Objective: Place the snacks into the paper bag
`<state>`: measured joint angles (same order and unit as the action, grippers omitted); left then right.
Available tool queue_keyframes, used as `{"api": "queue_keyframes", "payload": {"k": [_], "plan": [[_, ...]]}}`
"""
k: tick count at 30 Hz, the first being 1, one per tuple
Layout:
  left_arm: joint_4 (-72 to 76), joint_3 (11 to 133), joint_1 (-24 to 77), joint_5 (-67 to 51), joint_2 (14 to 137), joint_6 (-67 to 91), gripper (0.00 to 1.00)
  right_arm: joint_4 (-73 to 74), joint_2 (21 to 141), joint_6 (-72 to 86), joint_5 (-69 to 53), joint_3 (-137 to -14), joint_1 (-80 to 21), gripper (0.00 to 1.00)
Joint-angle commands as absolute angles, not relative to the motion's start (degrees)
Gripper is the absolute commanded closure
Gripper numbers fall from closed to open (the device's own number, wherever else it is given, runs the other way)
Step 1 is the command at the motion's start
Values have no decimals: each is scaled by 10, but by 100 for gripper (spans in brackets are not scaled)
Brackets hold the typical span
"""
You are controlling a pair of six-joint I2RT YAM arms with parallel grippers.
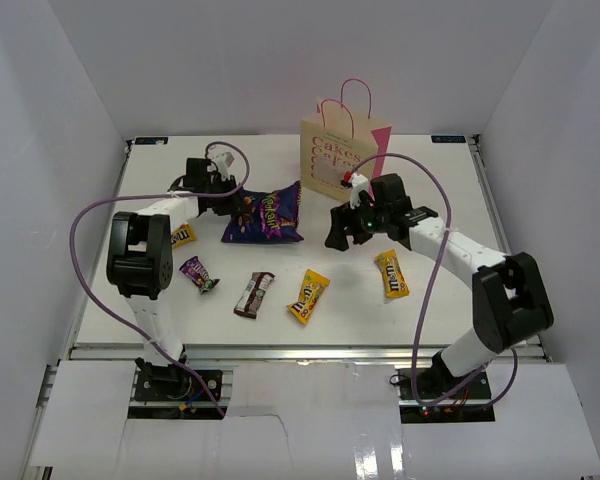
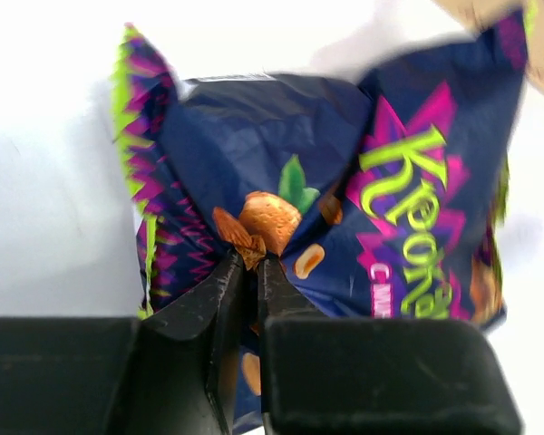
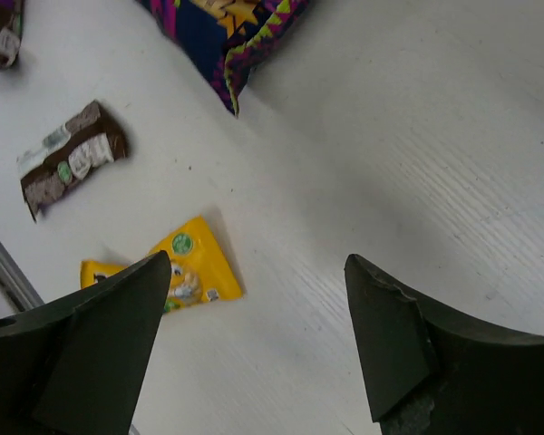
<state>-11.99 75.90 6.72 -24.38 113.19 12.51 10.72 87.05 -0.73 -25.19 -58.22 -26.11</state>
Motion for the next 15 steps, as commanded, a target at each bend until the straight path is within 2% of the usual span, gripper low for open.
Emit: {"api": "queue_keyframes", "payload": {"k": [1, 3, 9, 15], "plan": [[-171, 691, 74, -303, 1090, 110, 84, 54, 919, 138, -176, -634, -277, 16], [-171, 648, 73, -307, 1063, 106, 86, 22, 954, 155, -197, -656, -284, 6], [-147, 547, 73, -320, 1010, 113, 86, -29, 1058, 217, -218, -743, -303, 2], [-142, 515, 72, -327, 995, 115, 86, -36, 1161, 219, -215, -836, -321, 2]]}}
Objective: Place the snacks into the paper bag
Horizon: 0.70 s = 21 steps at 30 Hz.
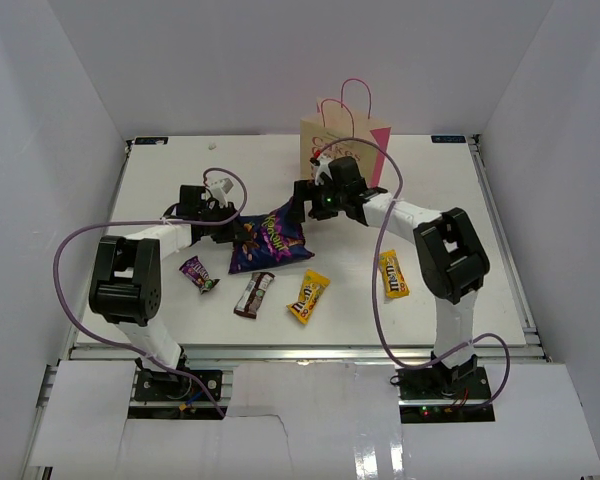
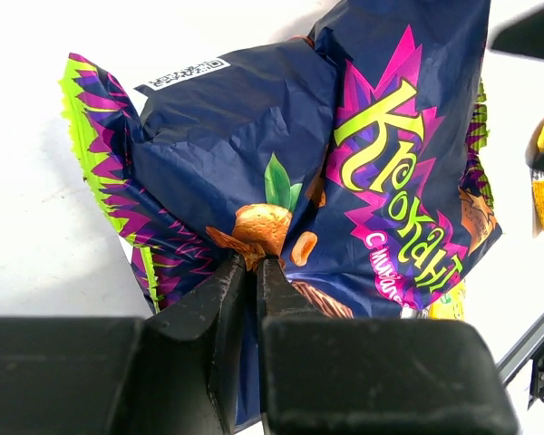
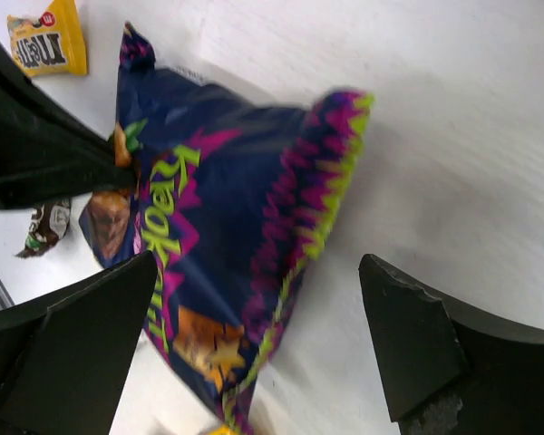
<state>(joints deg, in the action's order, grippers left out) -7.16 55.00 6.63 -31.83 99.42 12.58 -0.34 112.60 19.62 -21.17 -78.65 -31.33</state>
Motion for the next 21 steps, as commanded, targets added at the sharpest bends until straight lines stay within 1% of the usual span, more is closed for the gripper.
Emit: {"api": "queue_keyframes", "payload": {"k": [1, 5, 9, 11, 12, 14, 15, 17, 18, 20, 21], "plan": [[-141, 512, 73, -327, 993, 115, 86, -34, 1173, 220, -213, -856, -323, 2], [-141, 501, 72, -327, 984, 116, 86, -27, 1212, 221, -196, -879, -329, 2], [-139, 501, 71, -329, 983, 120, 86, -23, 1228, 231, -213, -874, -337, 2], [-137, 502, 71, -330, 985, 124, 86, -24, 1229, 241, -220, -867, -342, 0], [-137, 503, 71, -330, 986, 127, 86, -36, 1227, 243, -236, -856, -344, 8], [-134, 504, 71, -331, 986, 132, 85, -57, 1219, 253, -257, -839, -346, 19], [-134, 504, 72, -331, 984, 134, 85, -74, 1216, 255, -273, -823, -347, 32], [-132, 506, 72, -328, 982, 141, 82, -89, 1205, 253, -286, -808, -352, 43], [-131, 509, 72, -323, 976, 145, 75, -103, 1194, 252, -293, -792, -353, 52], [-127, 509, 70, -312, 966, 157, 69, -115, 1177, 248, -301, -779, -354, 60], [-122, 509, 67, -310, 960, 162, 65, -119, 1172, 245, -308, -771, -354, 69]]}}
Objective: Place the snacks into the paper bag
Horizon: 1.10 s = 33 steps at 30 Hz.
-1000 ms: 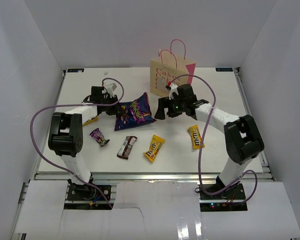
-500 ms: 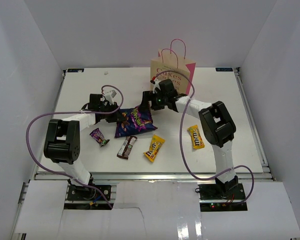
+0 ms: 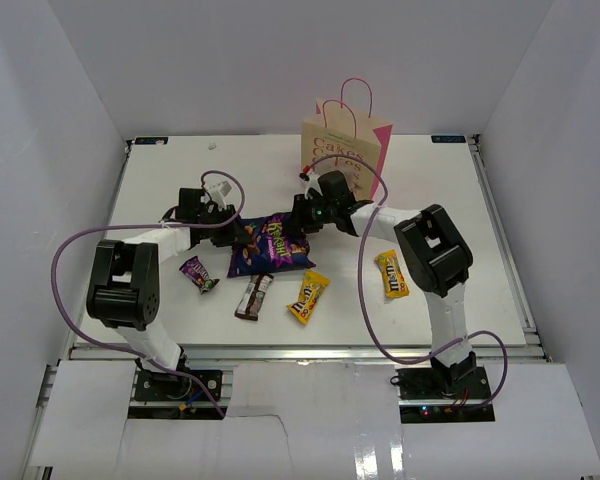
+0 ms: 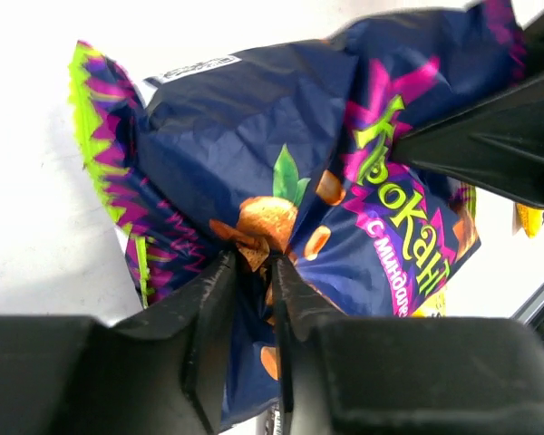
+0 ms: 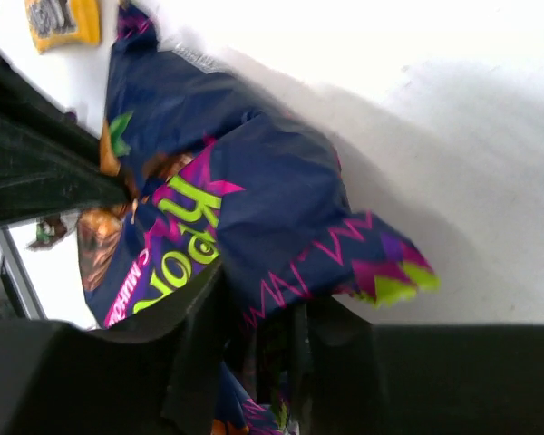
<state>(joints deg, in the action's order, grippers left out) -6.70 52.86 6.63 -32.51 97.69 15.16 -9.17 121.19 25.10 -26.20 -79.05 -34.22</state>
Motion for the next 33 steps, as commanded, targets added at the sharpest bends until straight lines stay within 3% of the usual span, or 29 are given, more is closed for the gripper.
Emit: {"api": "queue_keyframes", "payload": {"k": [1, 5, 8, 10, 13, 21, 33], "plan": [[-120, 508, 65, -306, 948, 172, 64, -123, 1161, 242, -311, -768, -354, 73], [-115, 508, 54, -289, 900, 195, 58, -132, 1130, 215, -322, -761, -354, 92], [-104, 503, 46, -266, 838, 214, 27, -113, 1100, 163, -350, -773, -354, 92], [-97, 498, 40, -255, 803, 236, 21, -99, 1086, 107, -380, -787, -353, 92], [-85, 487, 37, -231, 728, 266, 2, -51, 1047, 21, -416, -810, -352, 92], [-102, 431, 35, -204, 580, 286, 2, 39, 1008, -39, -416, -914, -344, 92], [-119, 372, 35, -231, 486, 313, 2, 55, 949, -54, -433, -935, -335, 92]]}}
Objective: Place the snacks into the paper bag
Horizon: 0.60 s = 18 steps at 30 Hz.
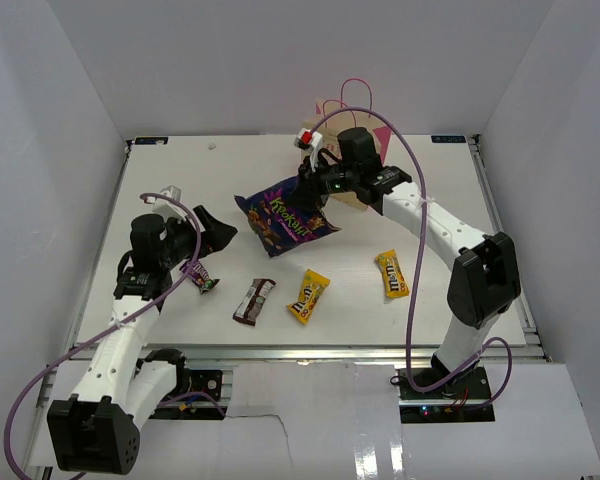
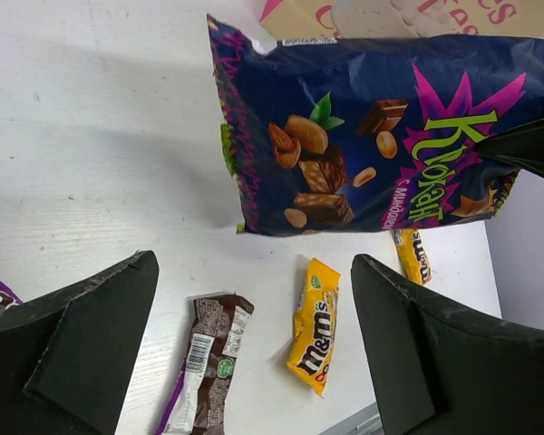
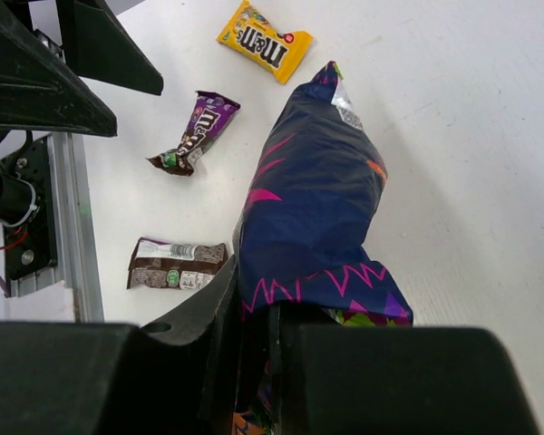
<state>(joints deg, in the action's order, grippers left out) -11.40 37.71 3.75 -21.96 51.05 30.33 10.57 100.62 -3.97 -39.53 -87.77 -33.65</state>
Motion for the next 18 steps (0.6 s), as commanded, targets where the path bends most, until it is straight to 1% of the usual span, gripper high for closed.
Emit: {"api": "queue_keyframes", "payload": {"k": [1, 6, 8, 11, 12, 14, 18], "plan": [[-119, 370, 35, -232, 482, 315, 2, 59, 947, -59, -432, -960, -332, 92], [-128, 365, 35, -230, 461, 320, 2, 74, 947, -68, -419, -1052, -313, 92], [-132, 362, 35, -229, 454, 323, 2, 74, 955, -62, -398, -1132, -297, 92], [-134, 359, 35, -229, 449, 323, 2, 65, 965, -56, -379, -1192, -286, 92], [-134, 358, 35, -230, 448, 323, 2, 61, 968, -54, -365, -1225, -279, 92], [-134, 357, 35, -233, 446, 325, 2, 48, 983, -53, -348, -1258, -273, 92], [-135, 357, 35, -236, 445, 326, 2, 9, 1018, -58, -278, -1335, -257, 92]]}}
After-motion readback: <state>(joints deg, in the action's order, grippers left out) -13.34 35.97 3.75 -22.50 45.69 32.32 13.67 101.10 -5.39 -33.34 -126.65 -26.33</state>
